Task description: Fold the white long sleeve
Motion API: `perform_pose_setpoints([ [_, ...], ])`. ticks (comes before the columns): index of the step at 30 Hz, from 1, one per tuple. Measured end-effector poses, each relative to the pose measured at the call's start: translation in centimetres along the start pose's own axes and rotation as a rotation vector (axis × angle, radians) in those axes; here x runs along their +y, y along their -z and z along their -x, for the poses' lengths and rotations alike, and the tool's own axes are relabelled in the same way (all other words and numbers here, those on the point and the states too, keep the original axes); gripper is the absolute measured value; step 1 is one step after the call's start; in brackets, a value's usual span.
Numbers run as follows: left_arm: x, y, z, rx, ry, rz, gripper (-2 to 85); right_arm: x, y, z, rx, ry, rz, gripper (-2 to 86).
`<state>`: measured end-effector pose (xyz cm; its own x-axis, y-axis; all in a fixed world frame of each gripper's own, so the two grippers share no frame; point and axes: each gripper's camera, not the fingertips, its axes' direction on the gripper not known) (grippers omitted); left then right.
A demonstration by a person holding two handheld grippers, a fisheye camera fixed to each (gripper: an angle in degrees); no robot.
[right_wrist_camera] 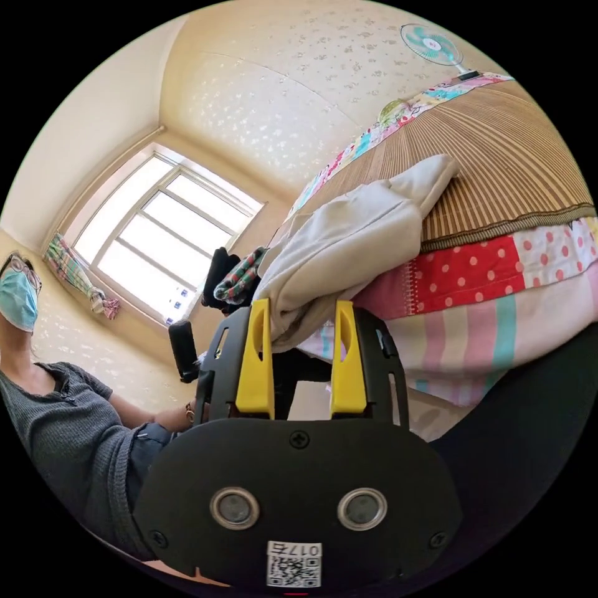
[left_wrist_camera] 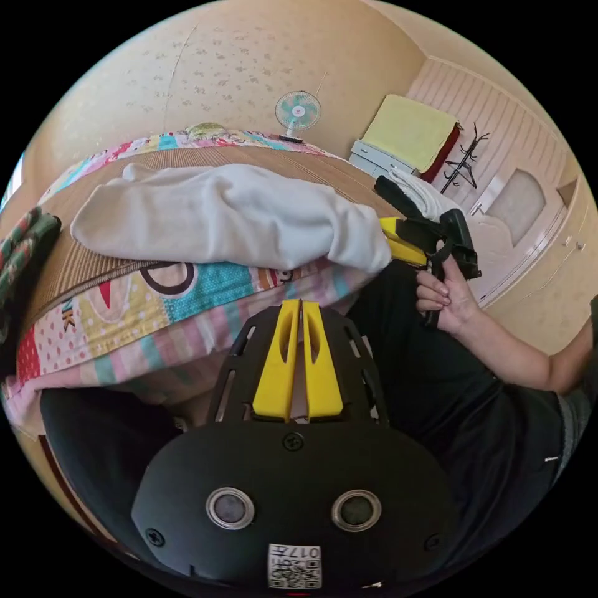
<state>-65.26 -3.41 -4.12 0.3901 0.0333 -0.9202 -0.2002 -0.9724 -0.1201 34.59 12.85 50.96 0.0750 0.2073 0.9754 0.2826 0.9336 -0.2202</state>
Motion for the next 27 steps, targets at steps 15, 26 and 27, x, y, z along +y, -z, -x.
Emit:
perform_pose_setpoints([
  [15,-2.1,-4.9,1.2,0.071,-0.051,0.137,-0.5,-2.0,-6.0,-6.4,-0.205,-0.147,0.241,7.3],
  [26,-4.9,-6.5,4.6,0.043,-0.027,0.207,-0.6,-3.2,-10.5,-5.3,-0.053,-0.116,0.317,7.1],
  [27,-5.1,-6.5,4.7,0.048,-0.026,0.206,-0.6,-3.3,-11.1,-5.0,-0.033,-0.104,0.325,7.1],
])
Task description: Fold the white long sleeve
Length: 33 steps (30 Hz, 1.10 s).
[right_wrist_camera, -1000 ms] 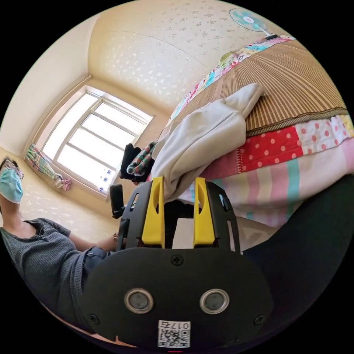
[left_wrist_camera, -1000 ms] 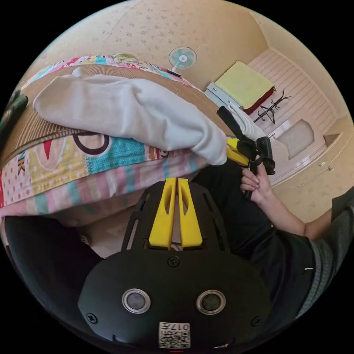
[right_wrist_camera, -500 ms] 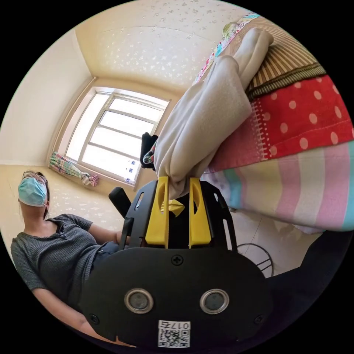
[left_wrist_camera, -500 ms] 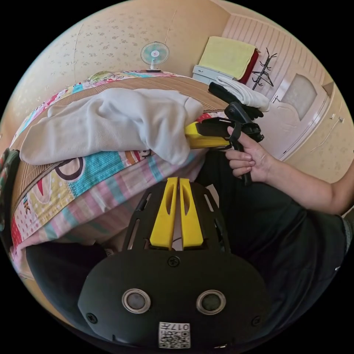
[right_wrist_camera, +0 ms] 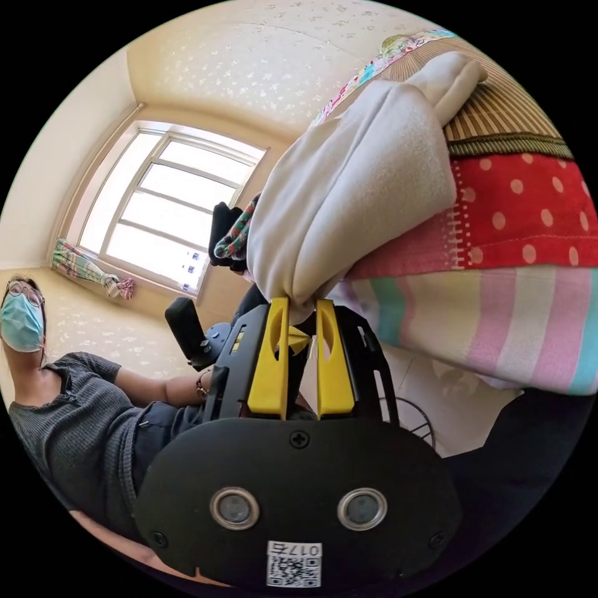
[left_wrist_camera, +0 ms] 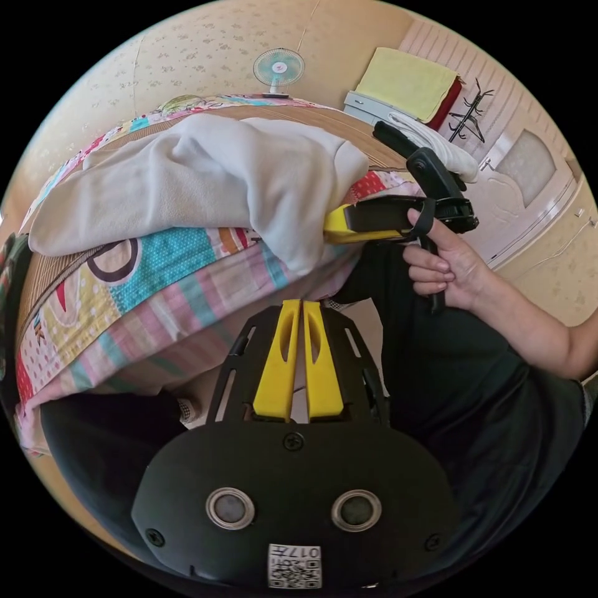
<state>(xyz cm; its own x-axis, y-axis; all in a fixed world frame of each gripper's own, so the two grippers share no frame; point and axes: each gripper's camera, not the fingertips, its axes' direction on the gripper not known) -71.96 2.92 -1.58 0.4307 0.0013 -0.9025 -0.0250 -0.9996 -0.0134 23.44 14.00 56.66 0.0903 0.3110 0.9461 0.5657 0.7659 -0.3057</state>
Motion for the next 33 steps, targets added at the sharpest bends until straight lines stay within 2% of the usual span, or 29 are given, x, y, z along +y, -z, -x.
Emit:
perform_pose_setpoints([
  [8,-2.2,1.0,2.8,0.053,0.02,-0.027,-0.5,-1.2,-3.5,0.4,0.019,-0.007,0.018,7.1],
  [15,-4.1,1.7,4.4,0.075,0.018,-0.039,-0.5,-2.3,-9.2,3.7,0.233,0.094,0.116,5.9],
  [22,-6.2,2.3,6.6,0.126,0.045,-0.047,-0.6,-2.7,-13.8,4.4,0.303,0.096,0.186,3.3],
  [25,-6.9,2.6,7.2,0.126,0.053,-0.051,-0.5,-3.0,-19.8,4.0,0.477,0.045,0.435,1.9],
  [27,-7.4,2.8,7.5,0.13,0.055,-0.054,-0.5,-1.8,-24.4,6.7,0.637,0.235,0.567,1.2],
  [30,-8.0,3.2,7.9,0.131,0.055,-0.062,-0.5,1.1,-29.2,9.2,0.769,0.445,0.662,0.7],
  [33,-8.6,3.6,8.5,0.135,0.064,-0.071,-0.5,2.6,-31.2,8.9,0.951,0.442,0.629,0.5],
])
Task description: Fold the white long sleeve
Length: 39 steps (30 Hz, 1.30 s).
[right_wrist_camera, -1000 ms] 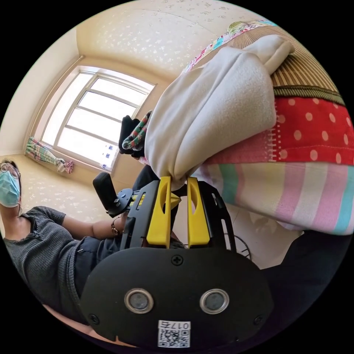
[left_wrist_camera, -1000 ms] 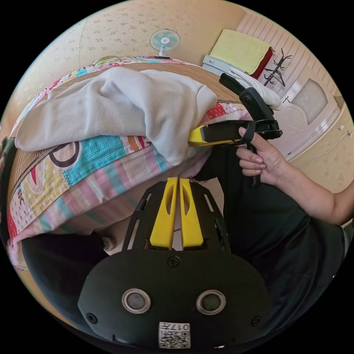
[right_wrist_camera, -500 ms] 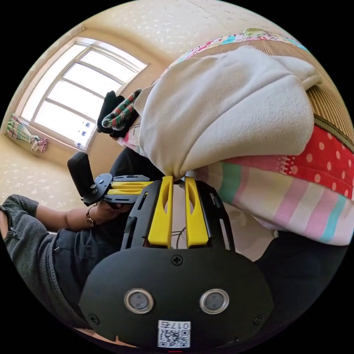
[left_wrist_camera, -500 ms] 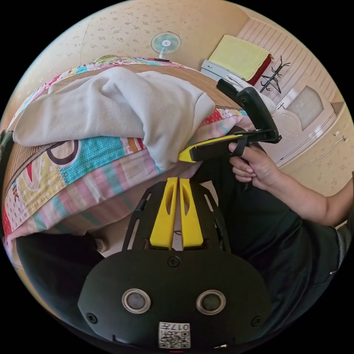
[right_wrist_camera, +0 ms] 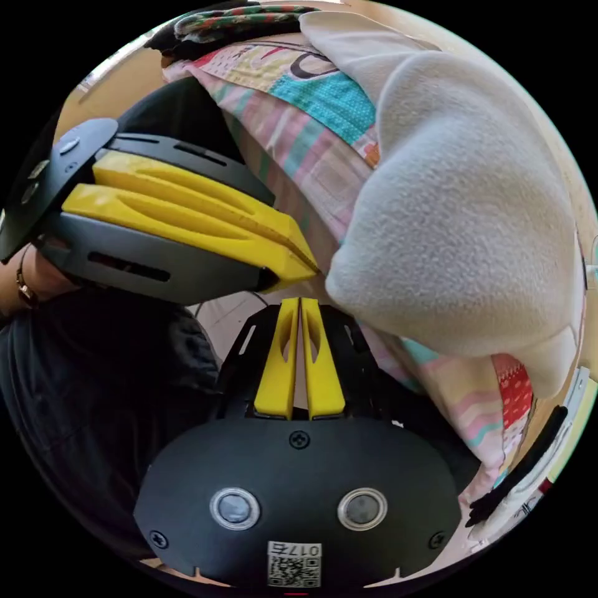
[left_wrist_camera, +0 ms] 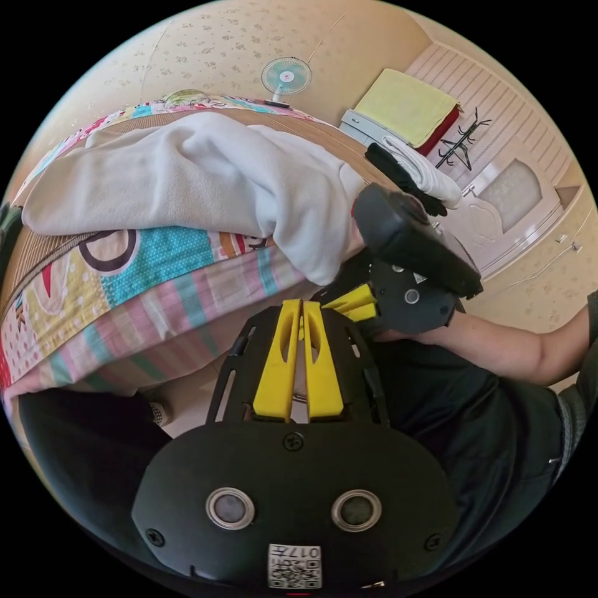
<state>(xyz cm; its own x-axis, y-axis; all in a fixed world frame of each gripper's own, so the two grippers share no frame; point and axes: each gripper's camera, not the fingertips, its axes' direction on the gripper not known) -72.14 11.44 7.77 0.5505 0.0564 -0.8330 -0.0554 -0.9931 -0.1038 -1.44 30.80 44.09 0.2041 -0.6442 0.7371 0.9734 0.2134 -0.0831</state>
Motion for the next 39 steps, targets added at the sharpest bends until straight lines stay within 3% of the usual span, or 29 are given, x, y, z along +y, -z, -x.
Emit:
perform_pose_setpoints([
  [4,-0.8,0.6,0.7,0.009,0.018,-0.015,-0.5,1.9,1.0,-2.5,-0.119,-0.15,-0.132,0.6],
  [7,-1.2,1.0,1.2,0.013,0.027,-0.022,-0.5,6.6,4.0,-4.8,-0.194,-0.264,-0.431,1.1],
  [9,-1.5,1.1,1.4,0.021,0.032,-0.023,-0.6,11.1,6.2,-4.7,-0.157,-0.309,-0.675,1.7],
  [11,-1.7,1.4,1.6,0.032,0.034,-0.029,-0.6,14.1,7.0,-4.1,-0.088,-0.362,-0.792,1.4],
  [15,-2.0,1.7,1.6,0.049,0.021,-0.034,-0.6,18.1,7.5,-3.6,0.001,-0.502,-0.877,1.0],
  [20,-2.3,1.4,1.4,0.168,-0.049,0.0,-0.5,22.8,8.0,-5.8,-0.106,-0.648,-1.06,2.7],
  [25,-1.6,2.9,1.9,0.239,-0.059,-0.081,-0.5,24.0,6.7,-11.7,-0.108,-0.777,-0.964,7.9],
  [27,-1.1,3.7,2.0,0.227,-0.054,-0.116,-0.5,23.2,3.8,-15.7,-0.228,-0.841,-0.766,10.1],
  [29,-0.4,4.6,2.2,0.217,-0.039,-0.155,-0.4,22.9,1.3,-17.2,-0.364,-0.792,-0.66,9.4],
  [33,1.0,7.4,2.9,0.233,0.031,-0.244,0.0,27.2,3.1,-13.6,-0.409,-0.541,-0.944,4.8],
  [39,3.7,14.6,2.9,0.197,0.193,-0.456,7.7,27.3,4.8,-7.7,-0.713,-0.089,-0.953,3.3],
])
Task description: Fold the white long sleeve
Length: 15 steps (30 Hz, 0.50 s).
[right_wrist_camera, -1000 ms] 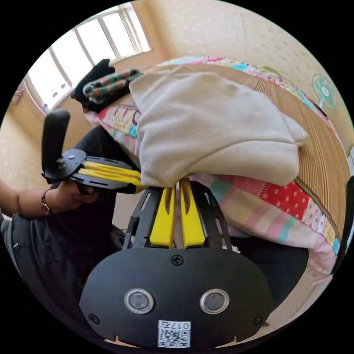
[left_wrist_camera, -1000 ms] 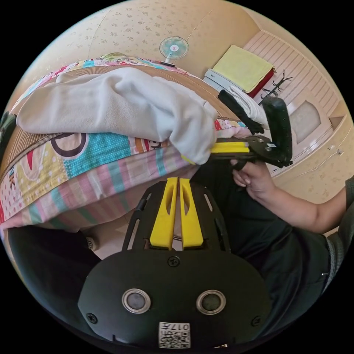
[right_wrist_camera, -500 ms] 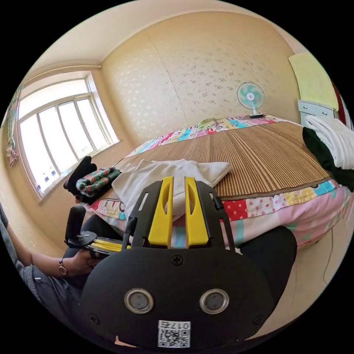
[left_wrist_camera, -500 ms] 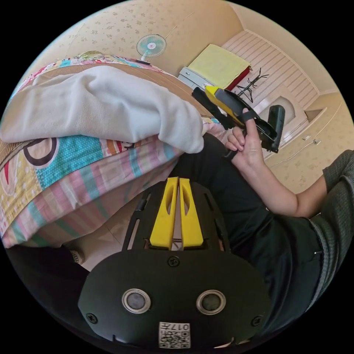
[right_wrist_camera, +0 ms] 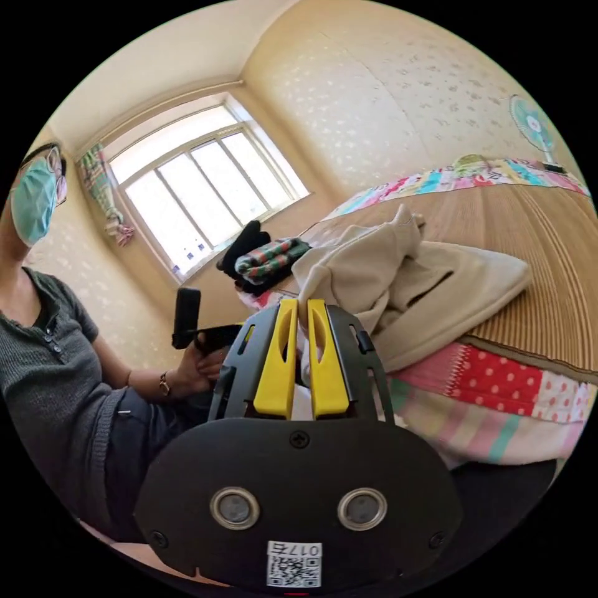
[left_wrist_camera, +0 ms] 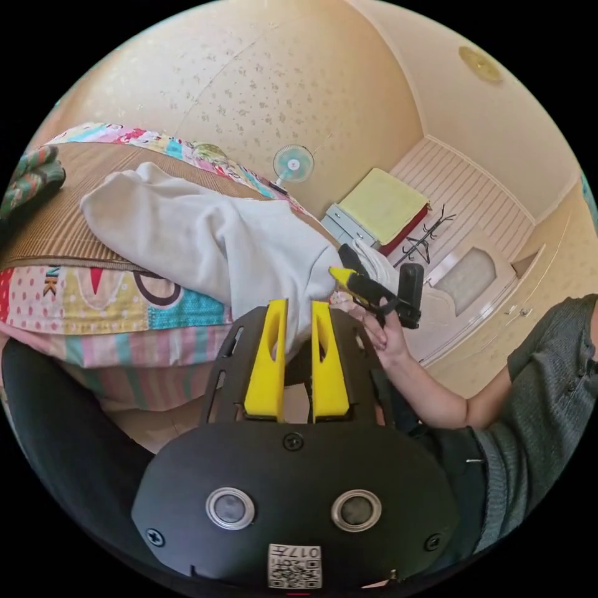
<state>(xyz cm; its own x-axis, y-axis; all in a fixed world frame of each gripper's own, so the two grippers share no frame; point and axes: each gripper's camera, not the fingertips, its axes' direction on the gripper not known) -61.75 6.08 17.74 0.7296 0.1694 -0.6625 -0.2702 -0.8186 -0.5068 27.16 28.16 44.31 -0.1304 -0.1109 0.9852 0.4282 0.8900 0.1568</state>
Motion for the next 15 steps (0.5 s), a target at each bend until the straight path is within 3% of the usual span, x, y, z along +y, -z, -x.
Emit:
perform_pose_setpoints([
  [4,-1.8,1.6,-1.1,0.048,0.05,0.006,13.5,1.6,-3.2,3.2,-0.097,0.073,0.127,3.1],
  [7,-2.5,-0.5,-0.4,-0.017,0.138,0.205,9.0,2.6,-3.7,5.1,-0.043,0.098,0.18,2.8],
  [9,-2.0,0.9,-0.4,0.049,0.112,0.156,4.4,2.6,-1.1,5.8,-0.014,0.137,0.176,2.5],
  [12,-1.5,6.6,-1.4,0.288,-0.071,0.006,1.7,2.3,5.5,6.2,-0.187,0.188,0.003,1.9],
  [15,-1.0,15.0,-1.7,0.637,-0.266,-0.243,0.6,2.6,11.4,7.2,-0.205,0.223,-0.124,1.3],
])
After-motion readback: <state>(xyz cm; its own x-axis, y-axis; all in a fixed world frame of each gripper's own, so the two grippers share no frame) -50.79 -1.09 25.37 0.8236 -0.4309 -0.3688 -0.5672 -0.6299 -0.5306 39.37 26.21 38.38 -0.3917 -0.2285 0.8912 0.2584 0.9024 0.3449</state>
